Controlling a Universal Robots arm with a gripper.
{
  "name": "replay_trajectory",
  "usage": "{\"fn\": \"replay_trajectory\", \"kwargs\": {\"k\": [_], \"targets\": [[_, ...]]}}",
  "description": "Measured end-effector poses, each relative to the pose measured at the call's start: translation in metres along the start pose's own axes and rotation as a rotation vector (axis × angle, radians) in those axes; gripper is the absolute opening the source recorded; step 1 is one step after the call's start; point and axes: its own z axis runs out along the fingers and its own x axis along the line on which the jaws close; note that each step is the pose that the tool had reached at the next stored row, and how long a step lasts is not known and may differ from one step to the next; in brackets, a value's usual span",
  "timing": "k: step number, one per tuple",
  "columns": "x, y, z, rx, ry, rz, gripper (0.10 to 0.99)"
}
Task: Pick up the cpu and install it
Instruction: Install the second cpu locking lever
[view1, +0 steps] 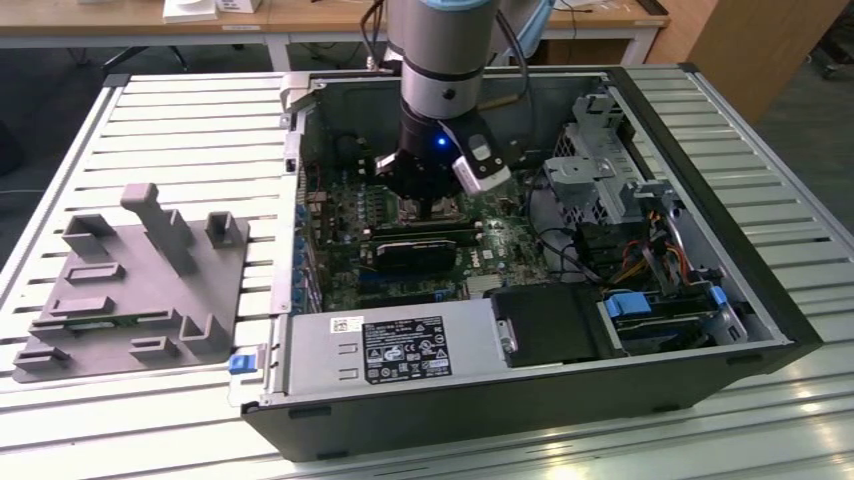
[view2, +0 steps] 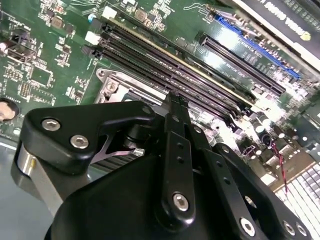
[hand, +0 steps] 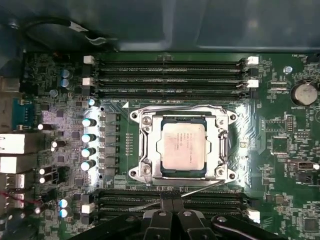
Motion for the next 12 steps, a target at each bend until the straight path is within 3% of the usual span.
{"fn": "replay_trajectory", "kwargs": {"k": [2,7,12], "targets": [[0.0002,-0.0004,0.0012,-0.005,0.0002,0.003,0.106],[0.0037,-0.0018,0.0015,-0.042,0.0005,0.007,0.106],[0.0098,-0.0060,0.0022,-0.049,0.0005,0.008,0.106]]}}
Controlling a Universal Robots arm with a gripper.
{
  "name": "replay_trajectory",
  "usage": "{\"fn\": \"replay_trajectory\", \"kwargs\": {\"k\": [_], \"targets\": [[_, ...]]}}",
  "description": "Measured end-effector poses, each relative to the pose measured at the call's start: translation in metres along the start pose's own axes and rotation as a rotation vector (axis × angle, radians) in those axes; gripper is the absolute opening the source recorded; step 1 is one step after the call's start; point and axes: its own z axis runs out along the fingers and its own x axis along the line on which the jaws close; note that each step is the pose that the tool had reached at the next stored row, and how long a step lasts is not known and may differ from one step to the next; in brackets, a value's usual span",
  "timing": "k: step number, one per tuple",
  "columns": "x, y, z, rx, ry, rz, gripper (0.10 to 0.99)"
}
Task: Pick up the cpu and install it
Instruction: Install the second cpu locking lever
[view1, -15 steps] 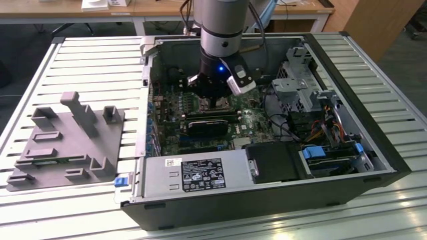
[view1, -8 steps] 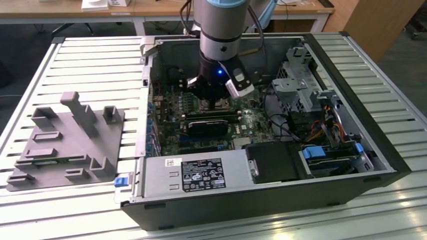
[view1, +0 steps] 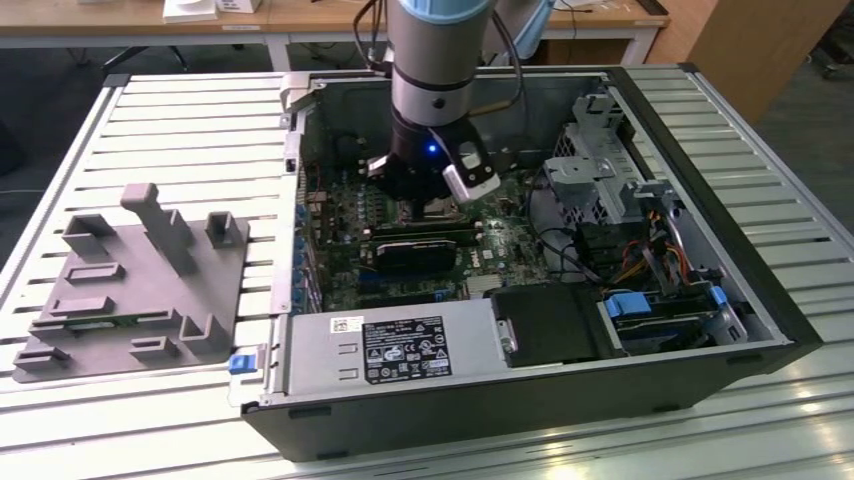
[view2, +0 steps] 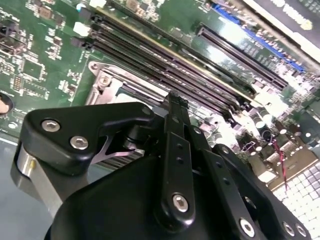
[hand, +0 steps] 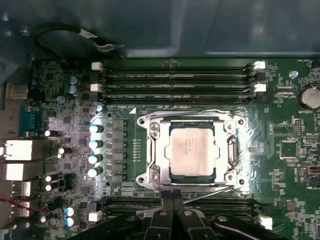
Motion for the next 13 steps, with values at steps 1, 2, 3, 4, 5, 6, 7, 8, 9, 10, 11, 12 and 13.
{"fn": "replay_trajectory", "kwargs": {"k": [1,2,3,4,5,6,7,8,9,10,11,12,13], "targets": [[0.0016,-0.0008,0.0002,0.000,0.0000,0.000,0.106],[0.0030,-0.0016,0.0003,0.000,0.0000,0.000,0.106],[0.0044,-0.0022,0.0006,0.000,0.0000,0.000,0.106],[0.0051,-0.0026,0.0011,-0.001,0.0000,0.000,0.106],[0.0053,-0.0027,0.0021,-0.001,-0.0001,0.000,0.106],[0.0053,-0.0029,0.0035,-0.001,0.0000,0.000,0.106],[0.0052,-0.0031,0.0051,-0.001,0.0000,0.001,0.106],[0.0052,-0.0033,0.0064,-0.001,-0.0001,0.001,0.106],[0.0052,-0.0035,0.0075,-0.002,0.0000,0.001,0.106],[0.0053,-0.0039,0.0080,-0.005,0.0002,0.001,0.106],[0.0053,-0.0042,0.0082,-0.008,0.0003,0.001,0.106],[0.0054,-0.0047,0.0083,-0.013,0.0002,0.000,0.106],[0.0056,-0.0056,0.0082,-0.018,0.0002,0.000,0.106]]}}
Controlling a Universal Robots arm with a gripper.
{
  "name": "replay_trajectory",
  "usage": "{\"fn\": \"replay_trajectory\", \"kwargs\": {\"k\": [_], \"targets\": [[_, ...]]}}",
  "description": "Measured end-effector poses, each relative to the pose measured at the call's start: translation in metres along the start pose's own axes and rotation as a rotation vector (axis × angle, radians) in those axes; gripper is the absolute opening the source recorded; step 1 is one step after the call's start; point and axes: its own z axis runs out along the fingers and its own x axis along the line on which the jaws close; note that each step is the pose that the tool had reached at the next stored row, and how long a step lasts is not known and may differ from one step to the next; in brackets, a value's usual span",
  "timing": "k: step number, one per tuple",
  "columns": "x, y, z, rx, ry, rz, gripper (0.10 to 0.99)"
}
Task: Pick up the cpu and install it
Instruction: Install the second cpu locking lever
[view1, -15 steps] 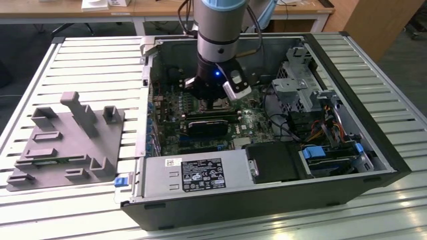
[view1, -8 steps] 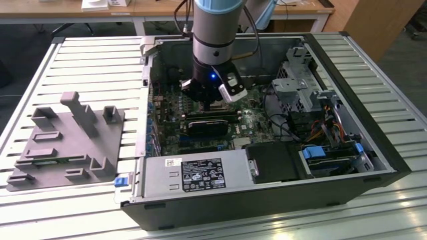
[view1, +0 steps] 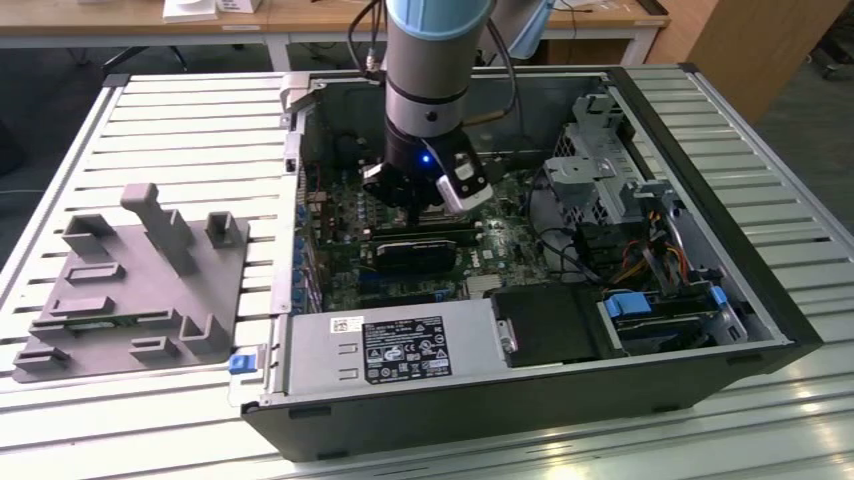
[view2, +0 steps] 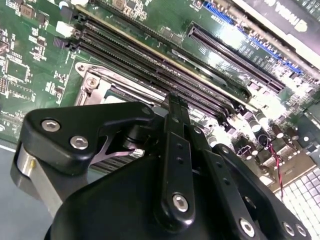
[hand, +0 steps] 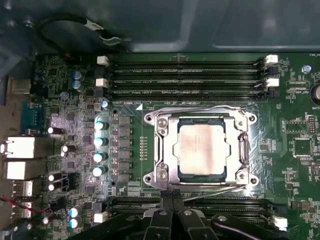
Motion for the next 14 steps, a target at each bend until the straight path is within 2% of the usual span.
{"fn": "replay_trajectory", "kwargs": {"k": [9,14], "targets": [[0.0054,-0.0091,-0.0008,-0.030,0.0007,-0.001,0.106],[0.0061,-0.0139,-0.0010,-0.053,0.0012,-0.002,0.106]]}}
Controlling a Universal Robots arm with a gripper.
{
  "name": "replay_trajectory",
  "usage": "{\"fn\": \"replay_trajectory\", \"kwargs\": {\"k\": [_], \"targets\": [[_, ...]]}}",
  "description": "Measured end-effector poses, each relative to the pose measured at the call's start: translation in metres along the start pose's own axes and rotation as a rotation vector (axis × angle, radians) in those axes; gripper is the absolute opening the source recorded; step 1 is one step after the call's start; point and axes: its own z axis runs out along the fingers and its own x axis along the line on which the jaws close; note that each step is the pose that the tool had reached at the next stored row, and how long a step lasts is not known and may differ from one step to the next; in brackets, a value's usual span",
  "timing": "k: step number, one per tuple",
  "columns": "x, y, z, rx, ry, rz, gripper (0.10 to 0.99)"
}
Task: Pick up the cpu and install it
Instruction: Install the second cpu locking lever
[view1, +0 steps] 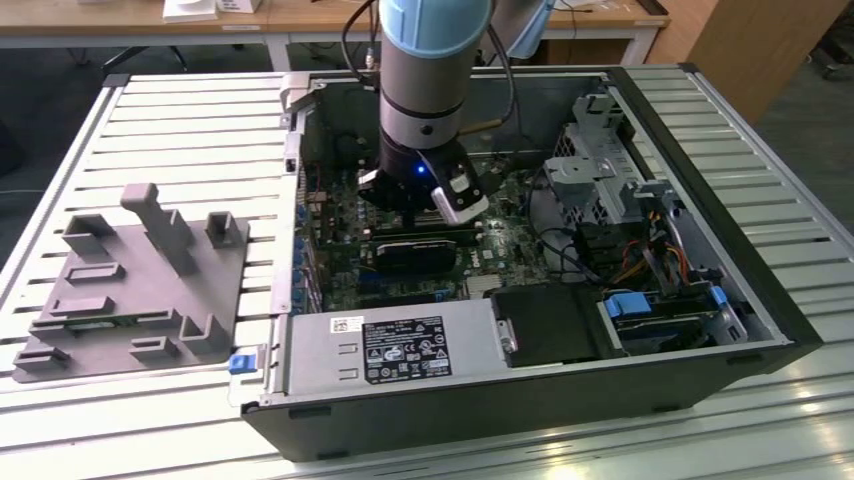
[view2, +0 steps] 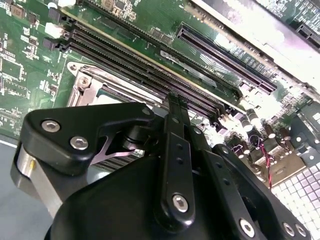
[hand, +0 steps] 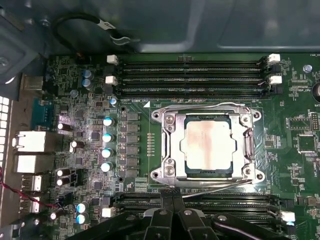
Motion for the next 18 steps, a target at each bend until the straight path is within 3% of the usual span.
{"fn": "replay_trajectory", "kwargs": {"k": [6,12,18], "targets": [[0.0026,-0.0015,0.0024,-0.020,0.0005,-0.001,0.106],[0.0034,-0.0022,0.0066,-0.051,0.0011,-0.002,0.106],[0.0044,-0.0029,0.0101,-0.069,0.0014,-0.002,0.106]]}}
